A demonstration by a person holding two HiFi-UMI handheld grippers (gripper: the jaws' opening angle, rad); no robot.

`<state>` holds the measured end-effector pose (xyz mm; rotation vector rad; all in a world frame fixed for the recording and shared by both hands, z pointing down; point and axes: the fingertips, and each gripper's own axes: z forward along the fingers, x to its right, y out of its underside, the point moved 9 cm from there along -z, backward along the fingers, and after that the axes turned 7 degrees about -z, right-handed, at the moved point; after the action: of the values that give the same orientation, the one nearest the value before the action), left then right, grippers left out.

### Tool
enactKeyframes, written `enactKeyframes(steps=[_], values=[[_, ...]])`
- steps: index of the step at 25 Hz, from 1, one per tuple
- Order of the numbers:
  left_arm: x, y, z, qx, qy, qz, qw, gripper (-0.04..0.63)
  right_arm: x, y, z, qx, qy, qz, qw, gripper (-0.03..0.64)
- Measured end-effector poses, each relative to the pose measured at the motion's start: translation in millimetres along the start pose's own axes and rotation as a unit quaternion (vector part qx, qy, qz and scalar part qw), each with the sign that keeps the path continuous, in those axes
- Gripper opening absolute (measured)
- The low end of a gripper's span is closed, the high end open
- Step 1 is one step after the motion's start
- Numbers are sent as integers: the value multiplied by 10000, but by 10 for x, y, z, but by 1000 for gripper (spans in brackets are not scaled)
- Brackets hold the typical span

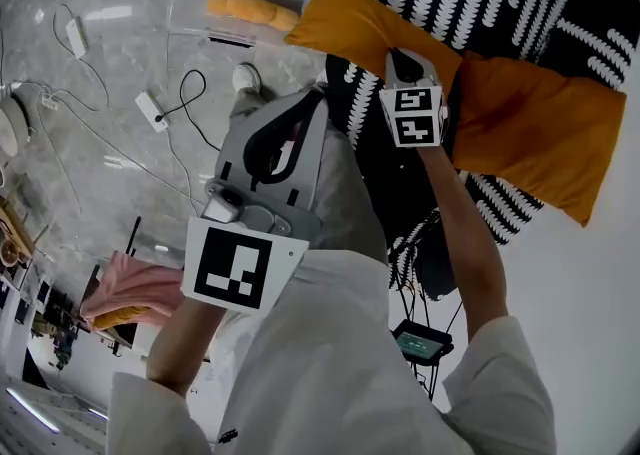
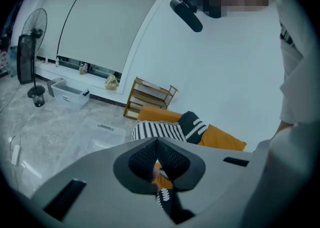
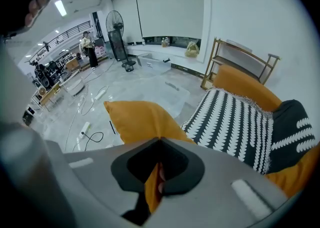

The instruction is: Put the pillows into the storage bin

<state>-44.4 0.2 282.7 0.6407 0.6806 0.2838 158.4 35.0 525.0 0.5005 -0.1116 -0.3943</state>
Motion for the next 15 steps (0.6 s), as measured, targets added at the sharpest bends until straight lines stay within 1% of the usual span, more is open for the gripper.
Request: enactKeyframes(steps=[7,15], values=[[-439,33,-350,149,-92,-184,9997,2,-460,-408,181,65,-83,-125,9999,18],[-941,-49,-763,315,-240,-371,9985,2,-1052,-852,362,128,-224,-281,9993,18]])
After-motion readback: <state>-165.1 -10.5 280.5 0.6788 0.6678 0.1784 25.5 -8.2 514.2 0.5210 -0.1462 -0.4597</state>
